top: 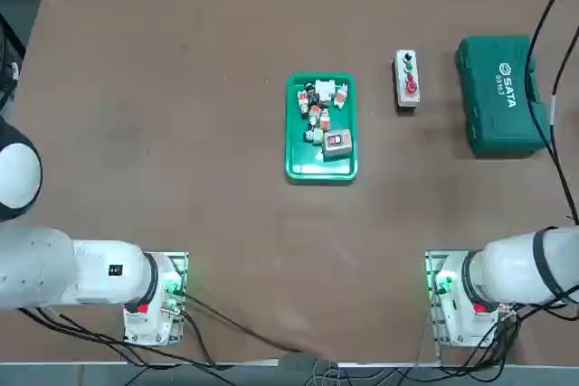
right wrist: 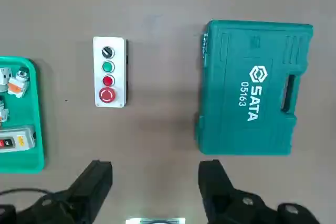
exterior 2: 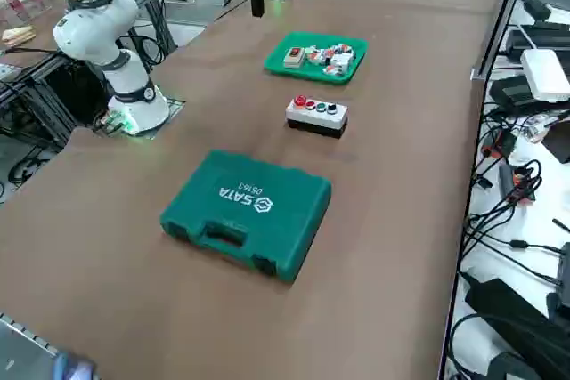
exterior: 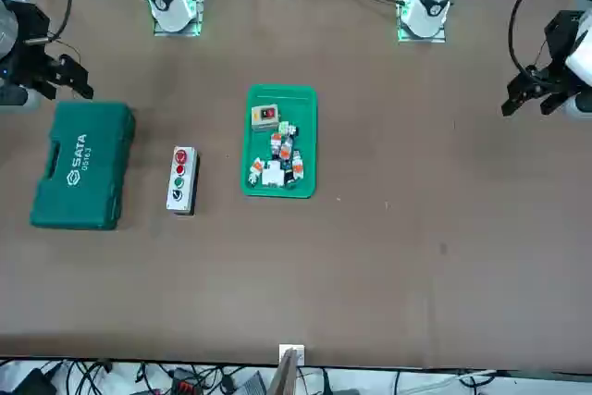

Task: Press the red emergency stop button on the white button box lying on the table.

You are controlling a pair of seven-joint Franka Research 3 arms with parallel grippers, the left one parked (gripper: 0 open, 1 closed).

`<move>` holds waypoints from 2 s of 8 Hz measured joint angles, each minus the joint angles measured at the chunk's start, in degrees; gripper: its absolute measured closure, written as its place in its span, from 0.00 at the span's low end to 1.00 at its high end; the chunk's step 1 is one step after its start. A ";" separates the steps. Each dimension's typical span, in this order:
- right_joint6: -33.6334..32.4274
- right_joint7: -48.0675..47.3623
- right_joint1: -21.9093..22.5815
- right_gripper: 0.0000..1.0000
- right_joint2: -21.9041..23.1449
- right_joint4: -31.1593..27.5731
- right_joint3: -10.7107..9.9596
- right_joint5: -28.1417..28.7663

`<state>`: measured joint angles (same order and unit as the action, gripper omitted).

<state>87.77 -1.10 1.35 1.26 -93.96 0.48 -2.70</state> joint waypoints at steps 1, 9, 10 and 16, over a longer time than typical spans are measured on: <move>0.00 0.04 0.00 0.00 0.00 0.00 0.00 0.00; 0.08 0.05 -0.08 0.00 -0.48 0.50 -0.59 0.27; 0.08 0.05 -0.08 0.00 -0.58 0.69 -0.60 0.27; 0.09 -0.08 0.09 0.00 -1.24 0.80 -0.53 0.65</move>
<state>87.86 -1.19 1.44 0.02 -93.15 -0.04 -2.05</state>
